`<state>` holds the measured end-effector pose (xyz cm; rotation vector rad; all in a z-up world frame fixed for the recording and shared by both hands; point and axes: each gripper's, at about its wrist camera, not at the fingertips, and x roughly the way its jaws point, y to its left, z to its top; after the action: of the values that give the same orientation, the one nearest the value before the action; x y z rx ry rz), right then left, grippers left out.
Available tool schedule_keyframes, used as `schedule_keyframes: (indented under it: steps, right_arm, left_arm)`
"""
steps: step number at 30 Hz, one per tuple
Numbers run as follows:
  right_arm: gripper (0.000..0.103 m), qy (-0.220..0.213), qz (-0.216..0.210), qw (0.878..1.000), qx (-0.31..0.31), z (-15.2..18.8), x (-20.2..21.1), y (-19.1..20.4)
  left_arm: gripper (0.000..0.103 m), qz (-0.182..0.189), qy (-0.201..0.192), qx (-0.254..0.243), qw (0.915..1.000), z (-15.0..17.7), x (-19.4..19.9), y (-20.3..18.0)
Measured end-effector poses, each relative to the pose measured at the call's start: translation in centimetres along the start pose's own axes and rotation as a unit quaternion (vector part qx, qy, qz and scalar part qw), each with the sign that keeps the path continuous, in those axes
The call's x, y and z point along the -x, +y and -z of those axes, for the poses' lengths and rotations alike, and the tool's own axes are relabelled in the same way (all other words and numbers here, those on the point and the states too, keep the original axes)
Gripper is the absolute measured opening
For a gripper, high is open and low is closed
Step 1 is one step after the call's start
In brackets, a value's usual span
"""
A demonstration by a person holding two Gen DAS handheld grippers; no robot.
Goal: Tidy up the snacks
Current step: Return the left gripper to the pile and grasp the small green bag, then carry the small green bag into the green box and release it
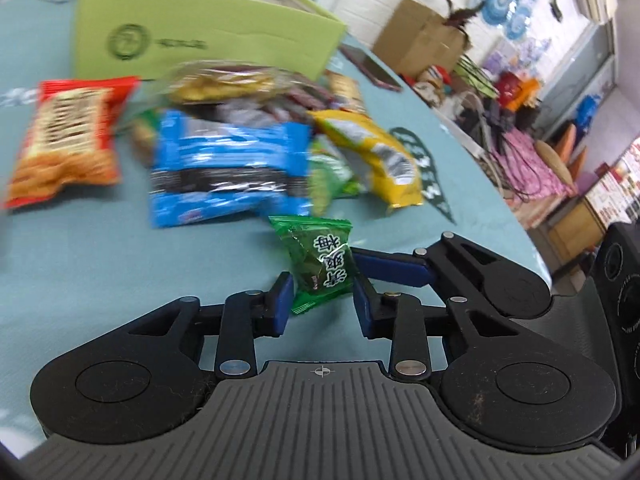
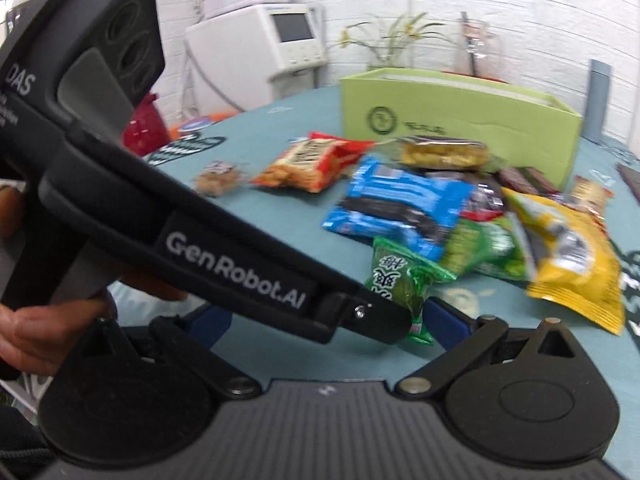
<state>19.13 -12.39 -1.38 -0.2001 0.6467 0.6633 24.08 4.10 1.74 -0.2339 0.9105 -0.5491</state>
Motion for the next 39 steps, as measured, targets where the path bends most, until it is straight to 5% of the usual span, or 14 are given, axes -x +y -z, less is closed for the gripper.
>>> schedule_keyframes:
  steps: [3,5,9,13,14,20,26,30,39]
  right_arm:
    - [0.101,0.003,-0.021,1.000,0.019,-0.4,-0.5,1.3]
    - [0.102,-0.001,-0.008,1.000,0.021,-0.7,-0.4,1.6]
    - [0.102,-0.003,0.033,0.999,0.008,-1.4,-0.2,1.1]
    - [0.093,0.008,0.045,0.999,-0.009,-1.7,-1.4,0.5]
    - [0.052,0.010,0.046,0.999,-0.012,-1.7,-1.7,0.3]
    - [0.051,0.015,0.046,0.999,-0.005,-2.1,-2.6,0.2]
    - [0.052,-0.013,0.046,0.999,0.011,-4.3,-1.6,0.3]
    - [0.052,-0.036,0.046,0.998,0.037,-7.9,-2.1,-1.1]
    - [0.052,-0.057,0.039,0.995,0.077,-20.3,-9.7,-7.3]
  left_arm:
    - [0.018,-0.013,-0.011,0.014,0.9998,0.6,1.5,1.1]
    - [0.032,-0.025,-0.029,0.024,0.9990,0.5,2.4,1.8]
    - [0.038,-0.019,-0.057,0.031,0.9977,-0.4,3.2,2.7]
    - [0.036,-0.005,-0.043,0.025,0.9988,-0.9,1.9,2.6]
    - [0.033,-0.004,-0.036,0.025,0.9990,-1.0,1.3,2.5]
    - [0.011,0.018,-0.026,0.044,0.9985,-1.0,0.6,3.1]
    - [0.011,0.019,-0.058,0.036,0.9975,-2.4,2.9,2.4]
    - [0.011,0.010,-0.091,0.018,0.9956,-5.6,4.0,2.2]
    - [0.011,-0.050,-0.147,-0.012,0.9878,-19.7,1.7,5.3]
